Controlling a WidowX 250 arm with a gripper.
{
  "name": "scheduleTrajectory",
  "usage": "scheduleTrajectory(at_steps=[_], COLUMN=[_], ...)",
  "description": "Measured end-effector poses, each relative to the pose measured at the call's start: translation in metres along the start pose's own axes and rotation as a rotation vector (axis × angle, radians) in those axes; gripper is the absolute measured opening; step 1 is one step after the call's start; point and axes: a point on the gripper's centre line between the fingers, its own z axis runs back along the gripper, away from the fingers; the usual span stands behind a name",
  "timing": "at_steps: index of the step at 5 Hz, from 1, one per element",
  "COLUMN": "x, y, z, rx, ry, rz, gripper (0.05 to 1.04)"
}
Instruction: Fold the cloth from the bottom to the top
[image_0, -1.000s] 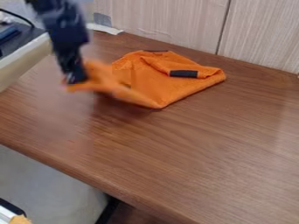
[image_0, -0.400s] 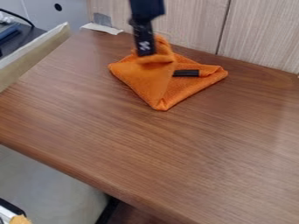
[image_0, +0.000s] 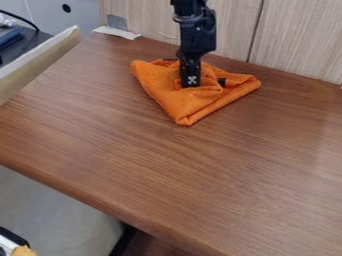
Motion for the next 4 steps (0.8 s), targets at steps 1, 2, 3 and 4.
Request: scheduleTrajectory(at_steps=[1, 2, 3, 4], x=[0.001, -0.001, -0.004, -0.003], y=[0.002, 0.002, 0.002, 0.0], z=[-0.002, -0.004, -0.002, 0.008], rx=[0.01, 0.016, 0.016, 0.016], ry=[-0.009, -0.026, -0.03, -0.034], rz=[0.0, 0.007, 0.011, -0.003], gripper=[0.094, 0.257, 0.499, 0.783])
